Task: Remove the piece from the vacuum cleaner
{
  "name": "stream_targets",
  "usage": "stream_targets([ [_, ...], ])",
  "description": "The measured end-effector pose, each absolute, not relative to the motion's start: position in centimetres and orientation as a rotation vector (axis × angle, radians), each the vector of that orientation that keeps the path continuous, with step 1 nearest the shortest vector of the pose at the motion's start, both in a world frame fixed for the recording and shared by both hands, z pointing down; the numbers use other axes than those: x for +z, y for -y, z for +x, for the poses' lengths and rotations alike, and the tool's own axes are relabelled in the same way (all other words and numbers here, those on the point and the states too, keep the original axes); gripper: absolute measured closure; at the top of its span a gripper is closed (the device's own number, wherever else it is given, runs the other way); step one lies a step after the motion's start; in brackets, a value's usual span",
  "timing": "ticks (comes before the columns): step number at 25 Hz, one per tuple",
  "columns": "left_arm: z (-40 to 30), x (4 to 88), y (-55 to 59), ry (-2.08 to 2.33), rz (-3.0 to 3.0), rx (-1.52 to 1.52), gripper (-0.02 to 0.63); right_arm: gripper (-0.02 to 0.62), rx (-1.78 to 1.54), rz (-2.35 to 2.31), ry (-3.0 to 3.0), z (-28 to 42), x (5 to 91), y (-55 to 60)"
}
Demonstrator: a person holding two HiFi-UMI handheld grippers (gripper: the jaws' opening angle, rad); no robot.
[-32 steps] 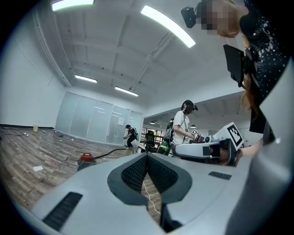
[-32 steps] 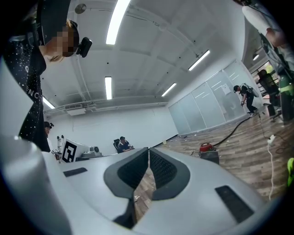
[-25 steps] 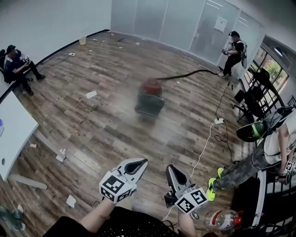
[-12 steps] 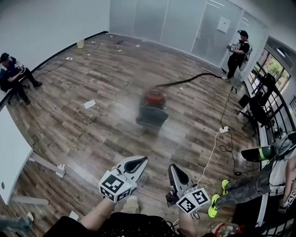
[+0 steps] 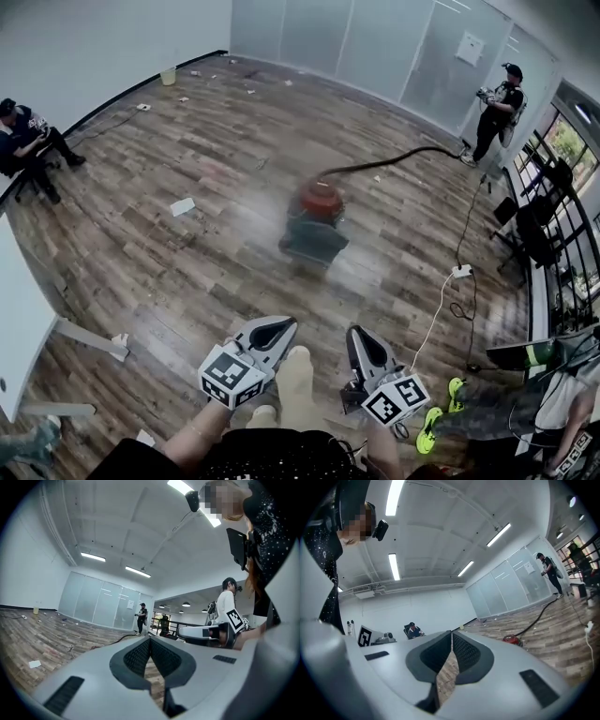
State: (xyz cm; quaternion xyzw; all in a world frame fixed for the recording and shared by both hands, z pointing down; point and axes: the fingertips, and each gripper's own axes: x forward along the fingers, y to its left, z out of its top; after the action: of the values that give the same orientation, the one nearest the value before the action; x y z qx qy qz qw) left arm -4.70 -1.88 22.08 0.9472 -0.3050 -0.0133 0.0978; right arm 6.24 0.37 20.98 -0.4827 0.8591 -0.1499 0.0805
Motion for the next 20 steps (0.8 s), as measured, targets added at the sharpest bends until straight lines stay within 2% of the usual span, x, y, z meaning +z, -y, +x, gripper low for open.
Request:
stream_targets([
  [5,-3.5,22.6,9.4,0.954,2.762,-0.038,0.598,0.584,-0.458,-1.392,-2.590,7.6,21.1,7.4],
  [20,4.2,21.3,31.2,1.053,2.772,-0.042,0.598,0.584,-0.431,-1.387,-2.558,18.2,20.6,30.1],
])
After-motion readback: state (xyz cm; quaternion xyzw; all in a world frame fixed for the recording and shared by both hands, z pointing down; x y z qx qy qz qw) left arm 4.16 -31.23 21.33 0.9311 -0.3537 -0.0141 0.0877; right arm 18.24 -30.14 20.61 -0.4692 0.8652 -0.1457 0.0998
